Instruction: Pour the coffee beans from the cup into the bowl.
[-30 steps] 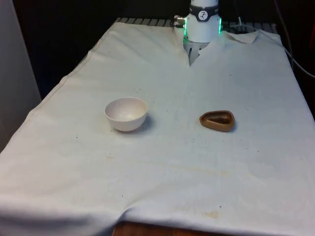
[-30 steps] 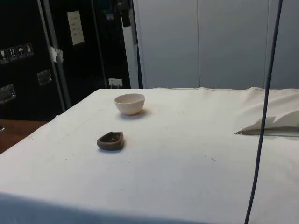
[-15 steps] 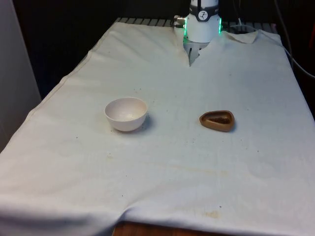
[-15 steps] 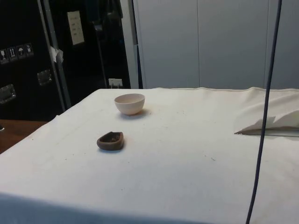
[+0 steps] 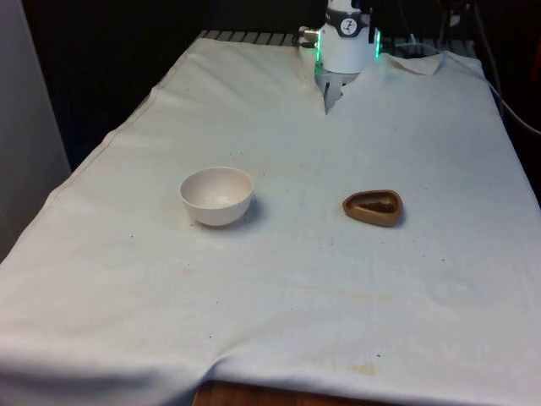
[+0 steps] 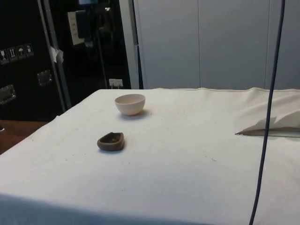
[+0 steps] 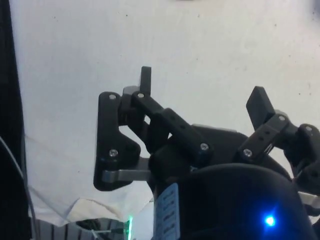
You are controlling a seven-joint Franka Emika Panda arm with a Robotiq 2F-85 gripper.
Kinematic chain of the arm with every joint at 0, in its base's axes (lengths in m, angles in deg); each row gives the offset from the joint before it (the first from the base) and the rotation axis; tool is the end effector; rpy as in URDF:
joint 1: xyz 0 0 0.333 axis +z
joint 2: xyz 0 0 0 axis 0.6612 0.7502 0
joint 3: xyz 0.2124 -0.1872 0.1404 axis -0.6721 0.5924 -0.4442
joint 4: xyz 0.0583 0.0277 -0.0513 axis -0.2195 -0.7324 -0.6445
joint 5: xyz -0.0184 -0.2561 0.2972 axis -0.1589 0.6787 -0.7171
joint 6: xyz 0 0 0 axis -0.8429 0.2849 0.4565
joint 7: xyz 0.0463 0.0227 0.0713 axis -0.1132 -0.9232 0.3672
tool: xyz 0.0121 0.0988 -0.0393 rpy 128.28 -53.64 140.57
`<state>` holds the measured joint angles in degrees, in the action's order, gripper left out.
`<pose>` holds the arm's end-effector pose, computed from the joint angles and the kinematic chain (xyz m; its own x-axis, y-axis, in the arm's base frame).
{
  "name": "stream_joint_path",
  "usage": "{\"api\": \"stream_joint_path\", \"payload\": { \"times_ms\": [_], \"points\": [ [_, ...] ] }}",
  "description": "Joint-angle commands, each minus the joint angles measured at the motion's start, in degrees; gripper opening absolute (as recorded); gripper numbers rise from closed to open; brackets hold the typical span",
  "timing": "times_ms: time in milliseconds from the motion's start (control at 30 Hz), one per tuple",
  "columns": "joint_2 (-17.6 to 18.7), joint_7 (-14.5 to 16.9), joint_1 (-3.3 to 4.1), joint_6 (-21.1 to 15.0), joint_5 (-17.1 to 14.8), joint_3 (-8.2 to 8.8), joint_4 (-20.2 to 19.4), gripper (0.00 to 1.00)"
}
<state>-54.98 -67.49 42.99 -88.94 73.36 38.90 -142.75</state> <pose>0.5918 0.0862 0.4259 0.9995 0.0247 0.0205 0.0246 -0.9997 0.0081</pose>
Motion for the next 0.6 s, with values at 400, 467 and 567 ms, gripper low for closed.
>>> {"api": "stream_joint_path", "payload": {
  "times_ms": [400, 467, 567],
  "points": [
    [3.4, -4.5, 0.34, -4.1, 3.0, -2.75, -1.5, 1.00],
    [4.1, -5.8, 0.74, -5.3, 4.0, -2.98, -1.8, 1.00],
    [5.3, -7.5, 0.97, -6.1, 5.3, -3.67, -1.8, 1.00]
  ]
}}
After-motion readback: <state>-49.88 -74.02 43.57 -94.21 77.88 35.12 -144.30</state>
